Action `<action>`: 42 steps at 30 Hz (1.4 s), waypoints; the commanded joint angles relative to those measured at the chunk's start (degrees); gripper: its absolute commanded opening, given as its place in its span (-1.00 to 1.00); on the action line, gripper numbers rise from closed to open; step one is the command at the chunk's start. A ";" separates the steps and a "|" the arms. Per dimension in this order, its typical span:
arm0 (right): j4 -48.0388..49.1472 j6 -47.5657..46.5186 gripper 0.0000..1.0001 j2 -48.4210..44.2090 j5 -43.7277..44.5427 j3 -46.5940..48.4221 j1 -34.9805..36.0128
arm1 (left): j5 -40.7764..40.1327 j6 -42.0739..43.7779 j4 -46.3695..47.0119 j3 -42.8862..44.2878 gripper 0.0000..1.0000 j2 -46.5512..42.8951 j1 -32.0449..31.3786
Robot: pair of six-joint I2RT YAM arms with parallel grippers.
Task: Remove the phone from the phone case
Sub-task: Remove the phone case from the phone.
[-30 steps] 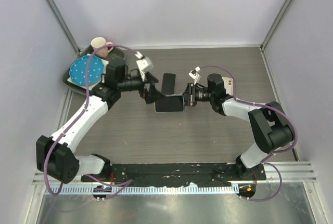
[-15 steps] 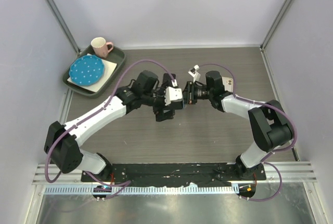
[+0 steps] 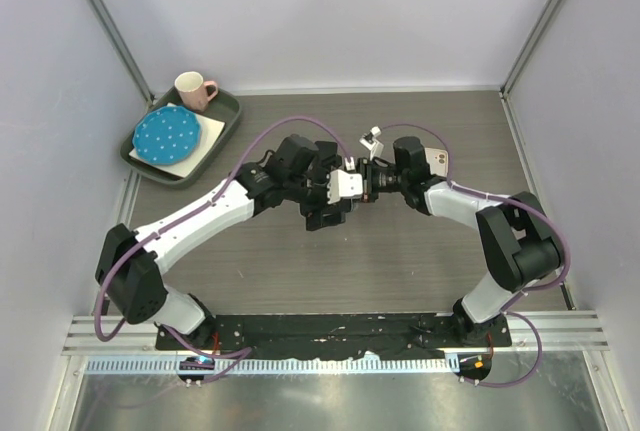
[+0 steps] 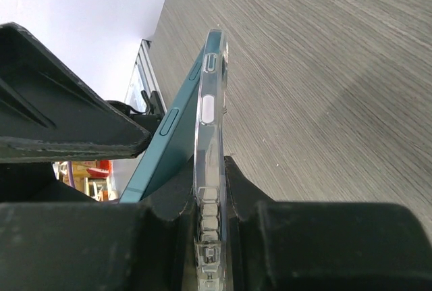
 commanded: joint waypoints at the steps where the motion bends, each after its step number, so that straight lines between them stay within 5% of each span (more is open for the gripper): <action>1: 4.53 1.70 -0.98 -0.20 -3.29 2.57 0.40 | -1.28 -0.26 0.97 2.58 1.00 -0.46 -0.09; 20: 6.12 4.44 -0.98 -2.57 -4.79 2.57 1.37 | -4.71 0.01 3.00 2.58 0.99 3.23 -1.85; 28: 7.18 6.10 -0.98 -2.22 -4.97 2.75 1.19 | -5.06 0.10 3.26 1.44 0.65 2.97 -1.94; 34: 10.69 10.33 -0.98 -2.31 -6.90 2.92 0.75 | -5.68 0.00 4.58 -0.31 0.92 2.35 -2.11; 40: 10.17 9.54 -0.98 -2.75 -6.81 2.57 0.66 | -5.86 0.53 4.23 0.03 0.61 2.70 -2.29; 42: 10.78 10.32 -0.98 -2.75 -7.07 2.66 0.75 | -5.68 0.97 3.61 0.47 0.37 2.88 -2.29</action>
